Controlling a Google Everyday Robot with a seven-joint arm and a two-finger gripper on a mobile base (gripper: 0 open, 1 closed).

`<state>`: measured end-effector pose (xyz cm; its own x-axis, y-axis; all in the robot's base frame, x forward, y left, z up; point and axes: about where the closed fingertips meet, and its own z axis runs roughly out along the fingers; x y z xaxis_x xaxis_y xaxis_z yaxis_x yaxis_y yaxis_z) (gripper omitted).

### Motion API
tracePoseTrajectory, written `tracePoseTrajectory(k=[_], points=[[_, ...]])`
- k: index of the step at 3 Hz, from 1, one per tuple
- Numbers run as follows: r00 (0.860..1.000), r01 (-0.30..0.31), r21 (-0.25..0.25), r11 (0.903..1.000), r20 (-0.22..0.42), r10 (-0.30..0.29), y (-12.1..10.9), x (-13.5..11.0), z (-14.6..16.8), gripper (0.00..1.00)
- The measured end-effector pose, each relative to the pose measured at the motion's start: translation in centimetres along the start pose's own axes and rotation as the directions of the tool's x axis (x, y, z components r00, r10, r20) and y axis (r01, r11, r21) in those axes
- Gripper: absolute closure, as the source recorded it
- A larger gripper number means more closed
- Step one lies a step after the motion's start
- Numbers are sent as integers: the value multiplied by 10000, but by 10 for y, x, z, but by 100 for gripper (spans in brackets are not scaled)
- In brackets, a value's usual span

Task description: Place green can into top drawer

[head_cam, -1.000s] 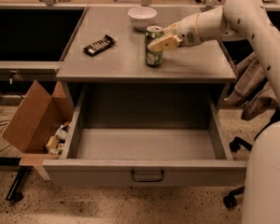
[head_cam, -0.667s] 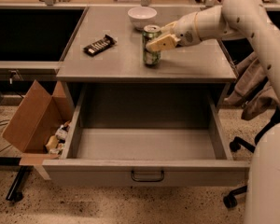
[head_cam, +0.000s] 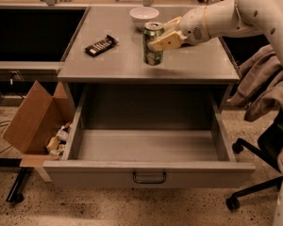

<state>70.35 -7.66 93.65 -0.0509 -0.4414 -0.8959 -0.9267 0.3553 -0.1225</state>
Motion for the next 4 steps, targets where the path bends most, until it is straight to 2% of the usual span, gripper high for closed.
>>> tracePoseTrajectory(k=[1, 2, 3, 4], points=[[10000, 47, -9, 10000, 38, -47, 1, 0, -1, 100], [9943, 848, -25, 9964, 652, -844, 26, -8, -22, 100], [9862, 1439, -269, 9892, 864, -1411, 73, -1, -38, 100], [9868, 1540, -1126, 9816, 677, -1471, 125, 24, -25, 100]])
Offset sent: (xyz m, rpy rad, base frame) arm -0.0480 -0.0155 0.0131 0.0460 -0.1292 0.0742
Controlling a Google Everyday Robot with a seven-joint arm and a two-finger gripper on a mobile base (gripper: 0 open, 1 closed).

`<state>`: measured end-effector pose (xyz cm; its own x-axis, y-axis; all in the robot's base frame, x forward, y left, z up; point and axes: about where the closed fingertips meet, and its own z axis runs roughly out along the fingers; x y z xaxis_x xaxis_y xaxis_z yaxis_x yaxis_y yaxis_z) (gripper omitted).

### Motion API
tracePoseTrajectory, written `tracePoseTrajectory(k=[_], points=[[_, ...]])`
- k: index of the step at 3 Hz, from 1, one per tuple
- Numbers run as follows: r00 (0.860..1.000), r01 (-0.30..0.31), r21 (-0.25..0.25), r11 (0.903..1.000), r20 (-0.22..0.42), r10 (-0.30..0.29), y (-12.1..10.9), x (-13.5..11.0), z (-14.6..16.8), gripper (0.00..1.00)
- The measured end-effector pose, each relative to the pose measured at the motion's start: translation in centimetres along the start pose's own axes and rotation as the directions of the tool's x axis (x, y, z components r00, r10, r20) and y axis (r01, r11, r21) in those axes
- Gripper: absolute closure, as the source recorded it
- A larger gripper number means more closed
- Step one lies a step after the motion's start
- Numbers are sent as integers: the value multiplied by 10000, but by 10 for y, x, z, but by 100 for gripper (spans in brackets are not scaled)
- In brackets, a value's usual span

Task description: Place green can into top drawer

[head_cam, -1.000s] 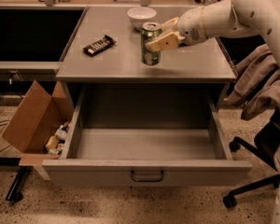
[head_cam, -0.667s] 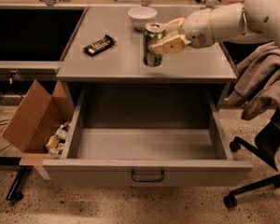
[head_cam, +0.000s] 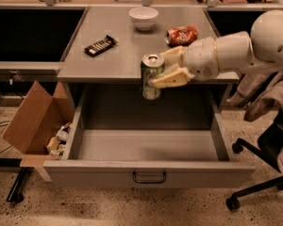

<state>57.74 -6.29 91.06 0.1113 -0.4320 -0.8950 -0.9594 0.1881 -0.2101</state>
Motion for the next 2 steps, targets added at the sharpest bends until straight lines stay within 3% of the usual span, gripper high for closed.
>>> tracePoseTrajectory(k=[1, 2], points=[[9990, -381, -1039, 9939, -278, 354, 36, 30, 26, 100], [9978, -479, -1089, 9929, -508, 426, 40, 40, 30, 100]])
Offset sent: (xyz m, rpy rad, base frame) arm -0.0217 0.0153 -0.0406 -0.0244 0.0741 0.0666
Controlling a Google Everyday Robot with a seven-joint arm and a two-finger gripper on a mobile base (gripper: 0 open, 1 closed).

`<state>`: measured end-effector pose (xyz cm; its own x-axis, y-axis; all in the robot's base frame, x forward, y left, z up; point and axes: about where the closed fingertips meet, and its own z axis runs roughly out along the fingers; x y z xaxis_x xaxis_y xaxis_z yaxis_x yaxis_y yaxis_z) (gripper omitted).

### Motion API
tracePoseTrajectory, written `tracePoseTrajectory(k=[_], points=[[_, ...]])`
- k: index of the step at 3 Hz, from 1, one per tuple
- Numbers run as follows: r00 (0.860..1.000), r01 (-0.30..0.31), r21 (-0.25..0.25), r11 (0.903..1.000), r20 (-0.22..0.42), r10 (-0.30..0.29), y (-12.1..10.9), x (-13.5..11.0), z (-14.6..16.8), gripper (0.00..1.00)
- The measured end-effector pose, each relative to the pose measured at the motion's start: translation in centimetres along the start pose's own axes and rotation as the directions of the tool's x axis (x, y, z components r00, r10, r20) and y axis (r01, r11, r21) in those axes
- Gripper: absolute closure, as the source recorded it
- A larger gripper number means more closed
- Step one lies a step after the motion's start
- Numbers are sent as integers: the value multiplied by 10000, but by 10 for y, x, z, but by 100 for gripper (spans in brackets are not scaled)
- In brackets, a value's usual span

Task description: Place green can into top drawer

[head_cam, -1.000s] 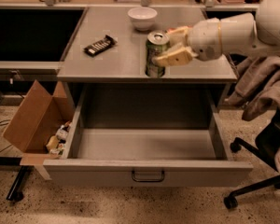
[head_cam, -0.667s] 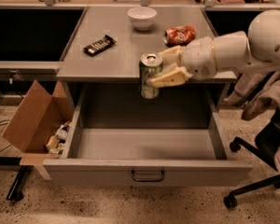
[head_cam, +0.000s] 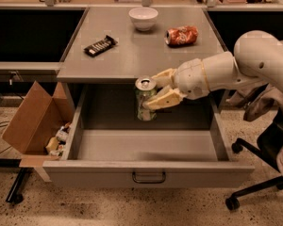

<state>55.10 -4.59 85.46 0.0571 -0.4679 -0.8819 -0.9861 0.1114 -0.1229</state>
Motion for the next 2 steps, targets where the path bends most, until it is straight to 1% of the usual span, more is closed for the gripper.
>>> tracePoseTrajectory(k=[1, 2], points=[[9980, -200, 32, 9998, -605, 202, 5, 24, 7, 100], [9925, -333, 464, 9984, -1160, 385, 20, 90, 17, 100]])
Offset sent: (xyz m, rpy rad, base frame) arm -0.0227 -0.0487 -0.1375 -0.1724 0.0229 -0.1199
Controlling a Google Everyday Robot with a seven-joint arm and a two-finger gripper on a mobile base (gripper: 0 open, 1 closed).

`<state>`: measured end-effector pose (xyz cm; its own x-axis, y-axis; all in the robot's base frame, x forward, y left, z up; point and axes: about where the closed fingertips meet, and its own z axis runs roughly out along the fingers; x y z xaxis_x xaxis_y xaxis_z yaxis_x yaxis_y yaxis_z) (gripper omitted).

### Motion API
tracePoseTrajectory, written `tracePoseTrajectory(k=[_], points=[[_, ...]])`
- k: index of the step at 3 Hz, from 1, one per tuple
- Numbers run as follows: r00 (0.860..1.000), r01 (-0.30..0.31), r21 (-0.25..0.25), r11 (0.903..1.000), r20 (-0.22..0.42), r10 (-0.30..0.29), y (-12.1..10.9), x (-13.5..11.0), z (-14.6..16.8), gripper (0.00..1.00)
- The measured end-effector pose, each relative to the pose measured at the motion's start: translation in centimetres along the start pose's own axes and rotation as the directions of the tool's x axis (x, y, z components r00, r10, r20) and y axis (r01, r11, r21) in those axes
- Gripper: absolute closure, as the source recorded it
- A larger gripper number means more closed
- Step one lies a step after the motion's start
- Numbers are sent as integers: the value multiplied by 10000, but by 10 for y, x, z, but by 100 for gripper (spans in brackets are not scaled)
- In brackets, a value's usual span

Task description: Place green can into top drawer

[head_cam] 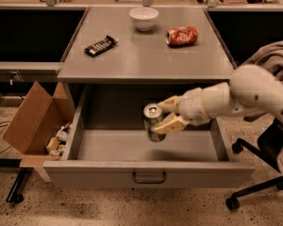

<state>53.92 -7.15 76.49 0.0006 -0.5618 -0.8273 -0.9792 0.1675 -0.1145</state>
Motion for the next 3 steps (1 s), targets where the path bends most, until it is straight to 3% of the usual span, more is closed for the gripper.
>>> tracePoseTrajectory(k=[1, 2, 3], points=[[9998, -185, 247, 9995, -28, 185, 4, 40, 13, 100], [9995, -317, 393, 9987, 80, 314, -6, 70, 29, 100], [9986, -483, 501, 9976, 241, 472, -21, 91, 36, 81]])
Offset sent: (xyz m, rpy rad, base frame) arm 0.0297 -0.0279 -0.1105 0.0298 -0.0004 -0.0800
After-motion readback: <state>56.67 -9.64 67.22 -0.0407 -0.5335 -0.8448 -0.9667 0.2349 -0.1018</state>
